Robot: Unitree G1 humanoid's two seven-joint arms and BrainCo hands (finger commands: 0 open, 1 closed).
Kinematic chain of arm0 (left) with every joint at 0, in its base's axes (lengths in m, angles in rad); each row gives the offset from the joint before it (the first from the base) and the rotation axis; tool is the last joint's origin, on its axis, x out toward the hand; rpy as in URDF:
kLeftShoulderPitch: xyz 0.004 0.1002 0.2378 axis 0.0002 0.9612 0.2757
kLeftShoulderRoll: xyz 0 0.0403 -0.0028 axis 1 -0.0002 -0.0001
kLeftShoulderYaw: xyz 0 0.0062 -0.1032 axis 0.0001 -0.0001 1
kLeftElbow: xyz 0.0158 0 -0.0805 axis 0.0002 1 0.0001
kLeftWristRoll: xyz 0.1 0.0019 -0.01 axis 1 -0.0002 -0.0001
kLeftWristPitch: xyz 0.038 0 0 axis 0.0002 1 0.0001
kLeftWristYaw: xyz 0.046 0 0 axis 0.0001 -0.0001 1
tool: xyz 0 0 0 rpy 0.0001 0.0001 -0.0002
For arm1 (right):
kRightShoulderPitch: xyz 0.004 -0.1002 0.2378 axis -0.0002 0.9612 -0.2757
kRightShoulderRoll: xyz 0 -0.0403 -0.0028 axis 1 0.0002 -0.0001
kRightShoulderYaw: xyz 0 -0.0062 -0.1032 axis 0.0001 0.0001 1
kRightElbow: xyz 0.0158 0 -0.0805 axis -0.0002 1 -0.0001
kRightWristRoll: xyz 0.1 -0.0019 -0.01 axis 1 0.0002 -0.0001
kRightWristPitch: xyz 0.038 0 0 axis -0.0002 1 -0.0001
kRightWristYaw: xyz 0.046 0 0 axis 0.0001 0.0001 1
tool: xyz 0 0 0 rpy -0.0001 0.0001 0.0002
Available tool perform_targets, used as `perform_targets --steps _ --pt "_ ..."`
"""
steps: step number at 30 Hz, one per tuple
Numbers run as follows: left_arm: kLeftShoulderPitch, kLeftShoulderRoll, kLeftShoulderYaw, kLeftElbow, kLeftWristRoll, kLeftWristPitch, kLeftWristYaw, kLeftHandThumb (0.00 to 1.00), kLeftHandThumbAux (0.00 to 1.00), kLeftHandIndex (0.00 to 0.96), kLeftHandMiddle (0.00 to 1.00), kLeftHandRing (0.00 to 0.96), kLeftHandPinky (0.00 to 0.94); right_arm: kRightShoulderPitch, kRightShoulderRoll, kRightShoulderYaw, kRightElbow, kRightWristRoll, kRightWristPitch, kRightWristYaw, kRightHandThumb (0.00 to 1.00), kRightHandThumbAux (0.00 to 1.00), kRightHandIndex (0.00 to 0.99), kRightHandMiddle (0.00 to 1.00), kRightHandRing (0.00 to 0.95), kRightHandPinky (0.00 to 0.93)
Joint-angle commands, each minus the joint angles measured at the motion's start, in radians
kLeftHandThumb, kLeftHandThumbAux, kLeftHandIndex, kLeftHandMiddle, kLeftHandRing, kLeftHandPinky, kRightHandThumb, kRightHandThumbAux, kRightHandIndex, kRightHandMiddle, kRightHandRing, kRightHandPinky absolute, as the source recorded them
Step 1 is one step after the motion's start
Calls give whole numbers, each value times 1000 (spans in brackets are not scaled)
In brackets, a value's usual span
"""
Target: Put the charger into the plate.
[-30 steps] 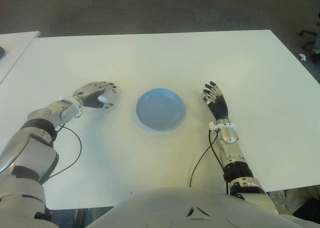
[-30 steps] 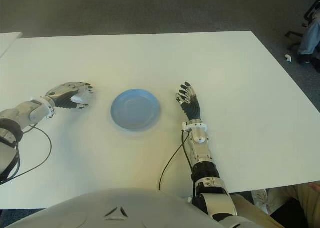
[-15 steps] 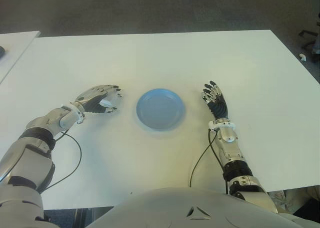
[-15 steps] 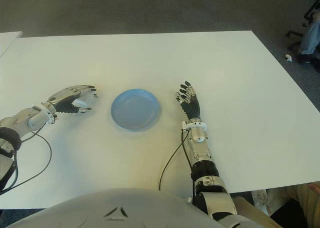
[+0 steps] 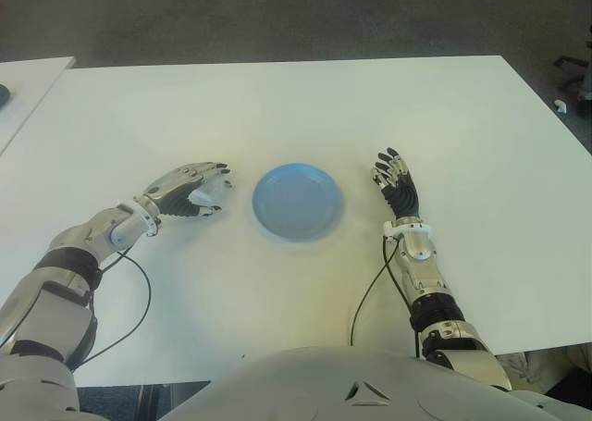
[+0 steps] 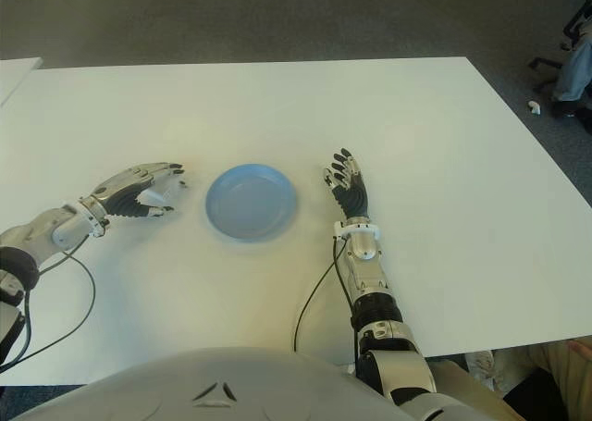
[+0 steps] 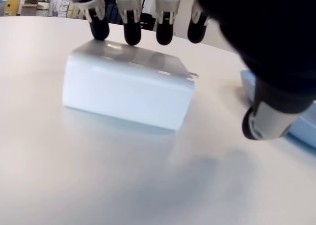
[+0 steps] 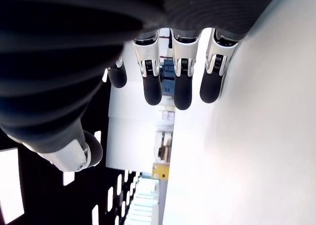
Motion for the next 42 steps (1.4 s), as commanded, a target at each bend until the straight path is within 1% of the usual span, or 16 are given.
perform_targets --steps 1,7,13,14,15,18,20,22,26,27,31,36,42 --pt "72 0 -12 -41 31 -13 -37 0 577 0 0 0 16 23 12 3 32 3 33 -2 699 613 52 173 170 169" --pt "108 12 8 -105 45 -26 -13 0 566 0 0 0 21 20 15 1 30 5 43 -3 702 619 53 178 172 164" --pt "130 22 23 -154 72 -18 6 0 561 0 0 0 18 15 14 3 38 0 44 -4 686 611 51 173 166 149" --pt "126 24 29 -164 85 -13 18 0 548 0 0 0 14 12 13 2 42 3 41 -1 692 608 51 172 166 153" --pt "110 27 37 -171 100 -6 36 0 542 0 0 0 13 11 12 1 46 7 36 3 695 610 52 173 167 154" --pt "75 29 49 -177 133 6 77 47 475 0 0 0 5 9 12 -2 51 13 29 9 709 619 55 178 172 163" --pt "42 25 50 -169 171 19 132 77 438 0 0 0 3 7 10 -4 56 16 25 13 713 622 57 181 174 167" --pt "-5 20 45 -146 214 35 189 133 373 0 0 0 1 5 10 -5 61 18 21 16 716 625 60 183 176 172" --pt "-91 3 19 -81 282 57 272 201 287 0 0 0 0 2 10 -6 70 19 14 23 713 624 62 182 175 174" --pt "-101 1 13 -70 292 57 285 206 279 0 0 0 0 1 9 -6 72 19 13 24 712 624 62 182 175 174" --pt "-192 -17 -32 15 348 78 348 252 223 0 0 0 0 -1 7 -2 80 11 6 24 701 621 57 177 170 170" --pt "-235 -19 -77 53 385 75 410 294 180 0 0 0 0 -1 7 1 88 4 -3 22 687 618 51 172 166 170" --pt "-281 -20 -133 77 433 72 477 322 151 0 0 0 0 -3 5 1 94 9 -8 30 685 622 52 176 172 186"
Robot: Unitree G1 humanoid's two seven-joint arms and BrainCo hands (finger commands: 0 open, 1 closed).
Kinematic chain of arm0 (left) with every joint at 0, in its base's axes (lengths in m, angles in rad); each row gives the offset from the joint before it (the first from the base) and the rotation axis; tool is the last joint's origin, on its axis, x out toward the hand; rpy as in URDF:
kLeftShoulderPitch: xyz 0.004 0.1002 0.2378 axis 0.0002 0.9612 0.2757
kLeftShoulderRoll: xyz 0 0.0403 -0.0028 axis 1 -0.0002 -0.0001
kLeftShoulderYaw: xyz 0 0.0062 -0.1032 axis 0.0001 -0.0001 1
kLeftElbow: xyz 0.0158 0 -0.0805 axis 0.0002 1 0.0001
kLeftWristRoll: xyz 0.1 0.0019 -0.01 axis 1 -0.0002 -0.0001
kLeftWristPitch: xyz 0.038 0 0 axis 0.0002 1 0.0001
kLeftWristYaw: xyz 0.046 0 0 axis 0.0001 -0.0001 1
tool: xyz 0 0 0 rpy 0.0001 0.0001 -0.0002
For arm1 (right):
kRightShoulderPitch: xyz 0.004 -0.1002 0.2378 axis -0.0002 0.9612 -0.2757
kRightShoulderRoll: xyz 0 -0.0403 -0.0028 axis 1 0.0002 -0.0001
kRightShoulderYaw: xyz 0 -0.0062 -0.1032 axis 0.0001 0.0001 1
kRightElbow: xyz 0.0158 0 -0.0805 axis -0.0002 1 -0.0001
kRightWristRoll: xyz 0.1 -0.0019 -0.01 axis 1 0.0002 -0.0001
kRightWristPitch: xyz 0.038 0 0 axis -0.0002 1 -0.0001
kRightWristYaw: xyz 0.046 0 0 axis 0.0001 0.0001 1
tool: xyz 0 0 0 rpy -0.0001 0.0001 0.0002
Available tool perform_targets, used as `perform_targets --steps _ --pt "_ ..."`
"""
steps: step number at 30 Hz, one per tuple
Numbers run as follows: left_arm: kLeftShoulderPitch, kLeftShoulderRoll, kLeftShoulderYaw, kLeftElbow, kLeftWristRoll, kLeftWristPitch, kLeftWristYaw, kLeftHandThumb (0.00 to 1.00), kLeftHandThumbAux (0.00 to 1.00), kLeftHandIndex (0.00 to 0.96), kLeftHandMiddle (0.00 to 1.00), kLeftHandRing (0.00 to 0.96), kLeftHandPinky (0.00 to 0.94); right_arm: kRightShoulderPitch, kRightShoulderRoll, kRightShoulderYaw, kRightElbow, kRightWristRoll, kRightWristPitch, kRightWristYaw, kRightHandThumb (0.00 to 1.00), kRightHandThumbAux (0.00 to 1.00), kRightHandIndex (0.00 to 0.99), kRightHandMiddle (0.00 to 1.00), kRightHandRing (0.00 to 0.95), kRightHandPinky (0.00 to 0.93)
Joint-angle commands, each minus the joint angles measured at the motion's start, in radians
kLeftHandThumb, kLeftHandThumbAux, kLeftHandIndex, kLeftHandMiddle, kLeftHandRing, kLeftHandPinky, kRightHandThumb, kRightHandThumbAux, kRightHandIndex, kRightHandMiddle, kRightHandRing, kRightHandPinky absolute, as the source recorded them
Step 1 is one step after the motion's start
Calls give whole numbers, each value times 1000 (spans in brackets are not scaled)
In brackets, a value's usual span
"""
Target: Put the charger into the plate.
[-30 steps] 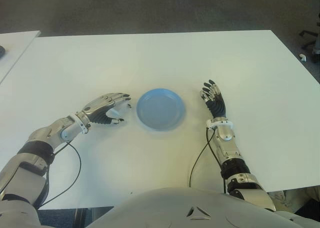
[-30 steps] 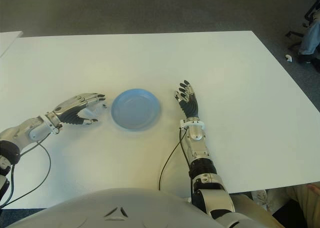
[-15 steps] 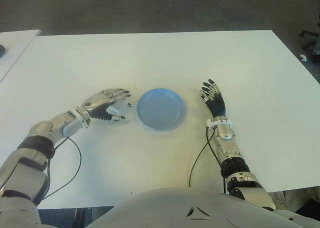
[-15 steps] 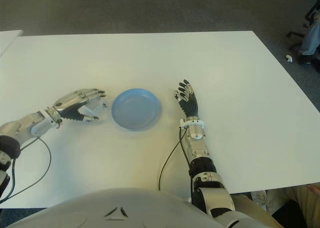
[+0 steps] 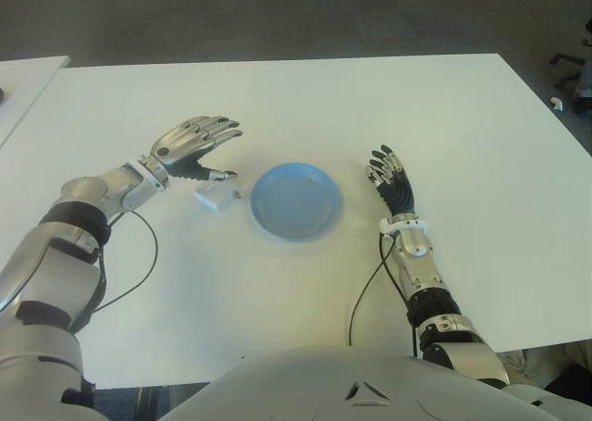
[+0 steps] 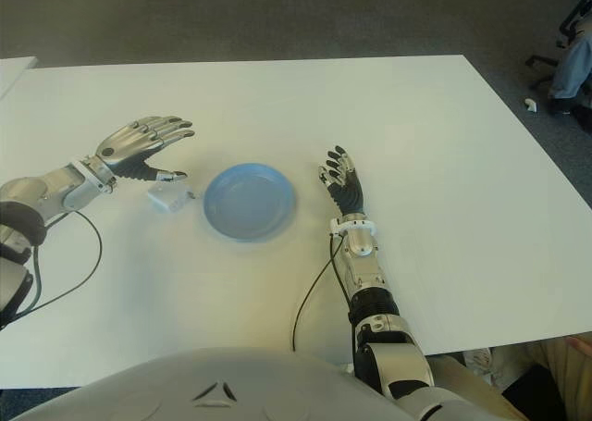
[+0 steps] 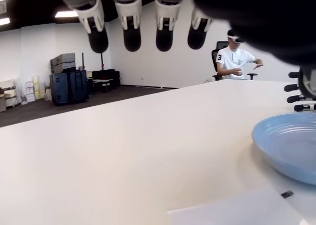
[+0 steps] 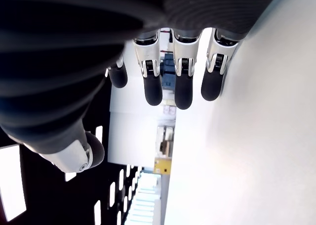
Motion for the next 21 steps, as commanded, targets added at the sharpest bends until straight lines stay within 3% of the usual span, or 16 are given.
perform_targets --steps 1,12,21 --pt "-27 -7 -55 30 57 1 50 327 145 0 0 0 0 35 1 3 37 6 27 12 686 625 52 177 174 189" --pt "-93 -9 -144 64 133 35 124 344 119 0 0 0 0 37 -2 2 39 13 23 31 692 640 58 189 188 203" --pt "-136 -5 -185 78 150 40 118 355 121 0 0 0 0 38 -8 3 41 5 22 31 677 629 54 193 190 190"
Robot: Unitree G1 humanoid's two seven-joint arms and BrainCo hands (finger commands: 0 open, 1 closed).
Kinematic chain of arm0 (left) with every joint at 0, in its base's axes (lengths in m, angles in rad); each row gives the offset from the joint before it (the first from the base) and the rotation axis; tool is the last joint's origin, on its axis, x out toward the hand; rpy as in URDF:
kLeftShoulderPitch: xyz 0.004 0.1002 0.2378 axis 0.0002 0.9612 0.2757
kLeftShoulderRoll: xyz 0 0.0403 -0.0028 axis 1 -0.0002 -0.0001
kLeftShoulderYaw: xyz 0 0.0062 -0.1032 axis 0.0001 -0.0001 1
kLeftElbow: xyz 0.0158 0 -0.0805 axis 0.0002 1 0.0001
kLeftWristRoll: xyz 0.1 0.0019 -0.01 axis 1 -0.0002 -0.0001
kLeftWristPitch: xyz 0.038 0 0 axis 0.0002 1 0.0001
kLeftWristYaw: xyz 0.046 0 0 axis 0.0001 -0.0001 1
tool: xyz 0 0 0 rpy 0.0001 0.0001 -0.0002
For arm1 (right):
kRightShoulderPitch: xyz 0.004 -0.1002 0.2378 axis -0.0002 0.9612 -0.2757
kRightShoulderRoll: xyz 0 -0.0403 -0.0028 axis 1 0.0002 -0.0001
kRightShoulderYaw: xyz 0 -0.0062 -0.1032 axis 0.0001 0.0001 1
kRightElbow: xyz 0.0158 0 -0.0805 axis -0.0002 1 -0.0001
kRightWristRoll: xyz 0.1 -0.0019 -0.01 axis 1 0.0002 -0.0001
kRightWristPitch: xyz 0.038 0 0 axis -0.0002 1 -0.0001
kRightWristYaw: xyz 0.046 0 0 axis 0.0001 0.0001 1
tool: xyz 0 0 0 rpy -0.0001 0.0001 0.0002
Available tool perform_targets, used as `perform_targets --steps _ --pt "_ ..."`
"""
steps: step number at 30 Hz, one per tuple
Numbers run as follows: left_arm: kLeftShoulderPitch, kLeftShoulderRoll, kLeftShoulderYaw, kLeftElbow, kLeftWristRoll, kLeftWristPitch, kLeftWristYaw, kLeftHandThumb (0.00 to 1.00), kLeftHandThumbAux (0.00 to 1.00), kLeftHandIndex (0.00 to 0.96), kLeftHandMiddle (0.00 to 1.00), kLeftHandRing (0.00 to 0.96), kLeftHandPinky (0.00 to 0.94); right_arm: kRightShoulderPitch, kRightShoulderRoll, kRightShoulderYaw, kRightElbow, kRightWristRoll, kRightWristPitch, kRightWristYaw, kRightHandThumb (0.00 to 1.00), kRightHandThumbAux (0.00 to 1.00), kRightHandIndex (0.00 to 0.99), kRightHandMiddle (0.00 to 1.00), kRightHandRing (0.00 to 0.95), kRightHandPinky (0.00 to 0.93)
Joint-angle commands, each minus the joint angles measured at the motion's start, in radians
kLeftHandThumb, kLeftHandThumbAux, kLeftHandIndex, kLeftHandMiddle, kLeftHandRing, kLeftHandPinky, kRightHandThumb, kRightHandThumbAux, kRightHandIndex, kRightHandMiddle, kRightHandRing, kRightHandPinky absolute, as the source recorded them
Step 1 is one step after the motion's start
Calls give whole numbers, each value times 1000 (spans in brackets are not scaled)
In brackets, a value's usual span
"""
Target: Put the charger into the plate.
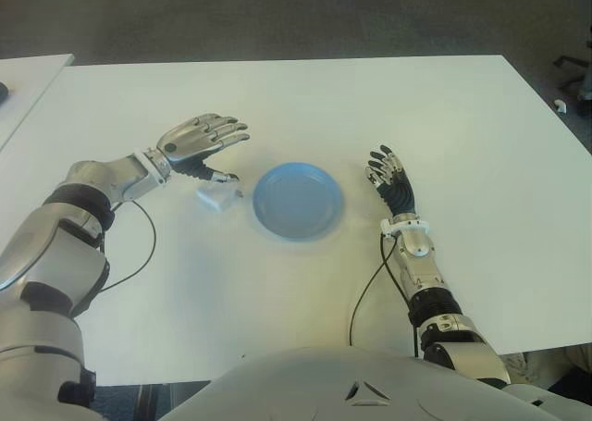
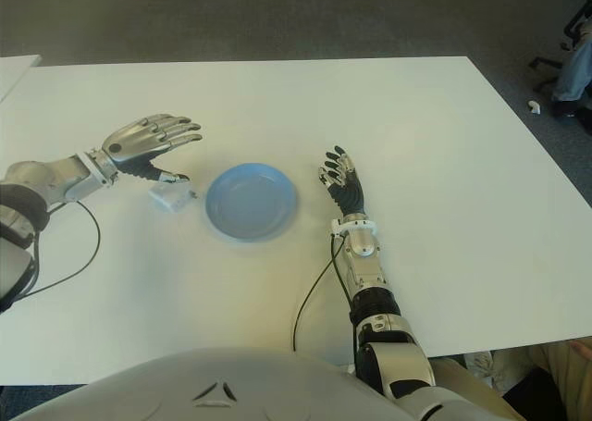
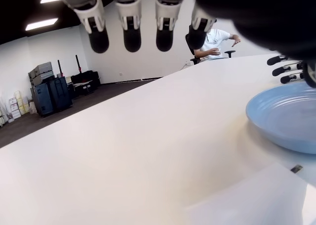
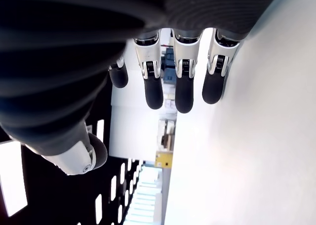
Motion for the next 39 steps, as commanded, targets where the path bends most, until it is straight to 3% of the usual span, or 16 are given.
perform_targets --steps 1,18,26,39 --pt "-25 -3 -35 16 33 6 -4 357 122 0 0 0 0 39 -1 4 35 2 31 6 675 628 53 193 190 189" --pt "-84 -2 -147 75 93 0 -106 406 135 0 0 0 0 46 -4 1 41 6 9 9 695 641 46 189 193 203" --pt "-52 -19 -200 130 121 42 -80 454 146 0 0 0 0 55 -6 -1 26 9 17 13 685 635 42 183 189 200" --pt "-43 -22 -212 135 95 28 -162 486 155 0 0 0 0 63 -7 1 2 5 39 12 686 642 38 176 186 209"
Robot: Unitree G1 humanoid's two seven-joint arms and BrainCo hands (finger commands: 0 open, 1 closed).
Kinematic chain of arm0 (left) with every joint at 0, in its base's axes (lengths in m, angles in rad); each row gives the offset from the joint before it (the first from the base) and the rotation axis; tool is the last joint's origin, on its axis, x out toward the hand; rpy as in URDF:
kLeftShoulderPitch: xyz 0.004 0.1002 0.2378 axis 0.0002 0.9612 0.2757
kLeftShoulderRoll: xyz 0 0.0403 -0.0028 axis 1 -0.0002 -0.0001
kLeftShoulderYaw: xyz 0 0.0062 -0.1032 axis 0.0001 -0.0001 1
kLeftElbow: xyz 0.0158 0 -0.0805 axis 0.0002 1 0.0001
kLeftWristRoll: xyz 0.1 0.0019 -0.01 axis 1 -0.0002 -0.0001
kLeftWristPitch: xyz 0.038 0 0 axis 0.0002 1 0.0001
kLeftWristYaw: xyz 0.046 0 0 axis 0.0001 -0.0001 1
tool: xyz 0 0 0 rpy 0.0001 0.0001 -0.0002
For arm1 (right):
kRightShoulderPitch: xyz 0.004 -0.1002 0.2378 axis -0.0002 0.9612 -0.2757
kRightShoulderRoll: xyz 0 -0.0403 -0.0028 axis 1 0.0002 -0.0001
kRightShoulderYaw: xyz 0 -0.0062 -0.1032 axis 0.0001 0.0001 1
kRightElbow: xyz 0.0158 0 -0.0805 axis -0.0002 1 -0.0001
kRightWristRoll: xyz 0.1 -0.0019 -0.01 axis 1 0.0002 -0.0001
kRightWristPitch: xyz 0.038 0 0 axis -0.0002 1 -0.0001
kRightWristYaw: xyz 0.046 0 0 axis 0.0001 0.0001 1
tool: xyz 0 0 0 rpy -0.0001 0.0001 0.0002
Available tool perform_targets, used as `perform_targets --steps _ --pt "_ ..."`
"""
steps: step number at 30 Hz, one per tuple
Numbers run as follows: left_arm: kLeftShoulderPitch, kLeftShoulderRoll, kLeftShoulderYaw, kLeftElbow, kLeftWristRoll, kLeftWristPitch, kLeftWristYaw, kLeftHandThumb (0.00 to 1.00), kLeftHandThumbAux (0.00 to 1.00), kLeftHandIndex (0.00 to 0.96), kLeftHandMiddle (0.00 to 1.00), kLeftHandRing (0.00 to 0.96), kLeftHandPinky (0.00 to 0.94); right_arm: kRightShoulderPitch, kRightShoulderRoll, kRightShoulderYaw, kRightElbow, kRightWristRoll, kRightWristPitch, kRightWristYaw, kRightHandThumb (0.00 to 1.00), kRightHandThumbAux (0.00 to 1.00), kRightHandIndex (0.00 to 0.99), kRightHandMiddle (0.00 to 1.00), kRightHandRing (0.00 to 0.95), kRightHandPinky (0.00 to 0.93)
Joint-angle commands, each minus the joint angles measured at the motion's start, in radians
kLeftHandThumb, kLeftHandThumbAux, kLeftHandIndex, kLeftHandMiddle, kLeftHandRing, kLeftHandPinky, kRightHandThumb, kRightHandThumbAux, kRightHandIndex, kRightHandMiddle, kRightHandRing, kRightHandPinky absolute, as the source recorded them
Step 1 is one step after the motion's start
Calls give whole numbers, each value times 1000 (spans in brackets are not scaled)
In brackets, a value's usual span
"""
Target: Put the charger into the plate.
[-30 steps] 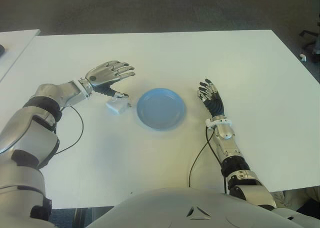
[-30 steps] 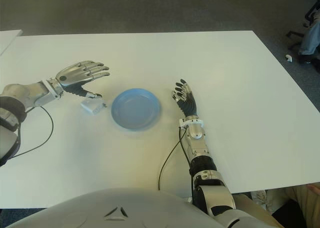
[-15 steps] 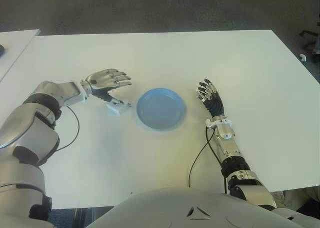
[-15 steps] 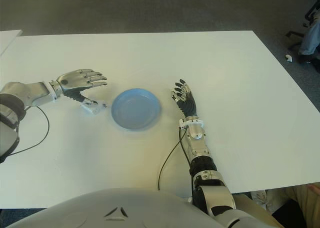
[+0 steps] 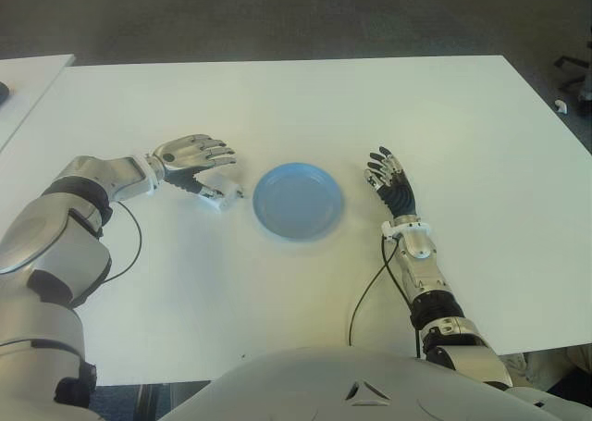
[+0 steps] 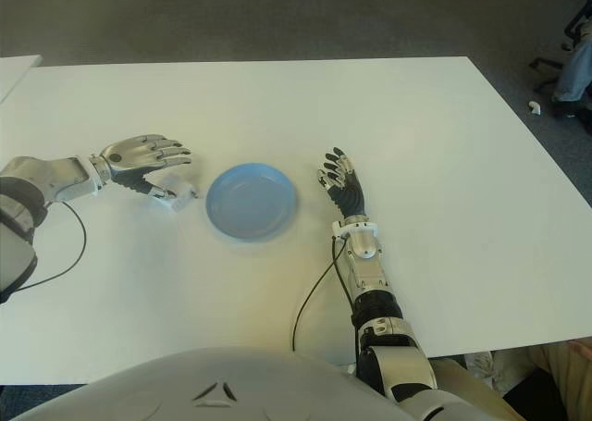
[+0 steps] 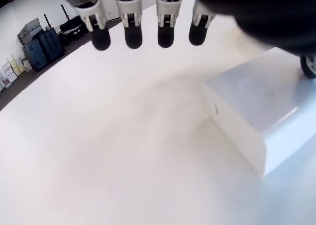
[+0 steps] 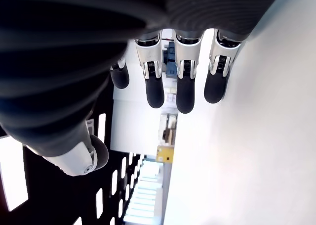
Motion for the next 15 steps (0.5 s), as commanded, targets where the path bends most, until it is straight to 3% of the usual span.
perform_targets --steps 1,15 --pt "32 -14 -21 5 8 -4 -48 486 155 0 0 0 0 43 0 2 27 3 37 2 683 642 38 176 186 211" --pt "70 -1 -33 -2 3 -14 -49 479 149 0 0 0 0 55 1 2 5 7 46 4 661 640 42 175 185 218"
